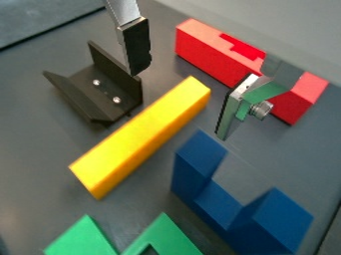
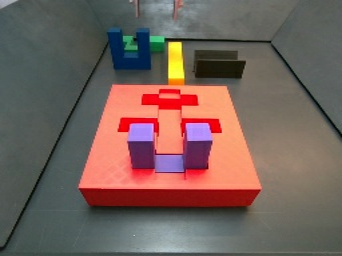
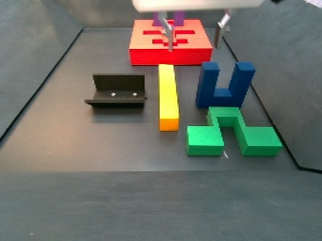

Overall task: Pick up the blue object. Move up. Move to above the board. Insert the blue object.
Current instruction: Pick up the blue object.

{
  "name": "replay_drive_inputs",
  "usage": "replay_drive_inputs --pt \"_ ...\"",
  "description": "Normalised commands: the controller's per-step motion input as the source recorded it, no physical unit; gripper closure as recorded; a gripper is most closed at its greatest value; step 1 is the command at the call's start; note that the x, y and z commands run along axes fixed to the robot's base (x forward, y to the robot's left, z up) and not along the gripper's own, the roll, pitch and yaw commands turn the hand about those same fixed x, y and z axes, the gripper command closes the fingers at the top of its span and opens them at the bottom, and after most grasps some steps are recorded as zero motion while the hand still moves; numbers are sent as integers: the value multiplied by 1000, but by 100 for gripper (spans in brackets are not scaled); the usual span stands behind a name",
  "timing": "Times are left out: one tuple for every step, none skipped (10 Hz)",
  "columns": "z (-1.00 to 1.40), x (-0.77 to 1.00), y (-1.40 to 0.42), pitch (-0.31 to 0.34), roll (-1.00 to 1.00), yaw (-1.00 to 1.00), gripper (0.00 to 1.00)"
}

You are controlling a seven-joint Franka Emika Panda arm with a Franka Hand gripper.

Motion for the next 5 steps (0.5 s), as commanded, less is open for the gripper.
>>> replay_drive_inputs --pt "-174 -100 0 -26 0 -9 0" --pt "-226 -6 54 0 26 0 0" --pt "-309 0 134 0 101 0 0" --pt "-360 0 177 0 164 0 0" --pt "-349 0 151 0 161 0 0"
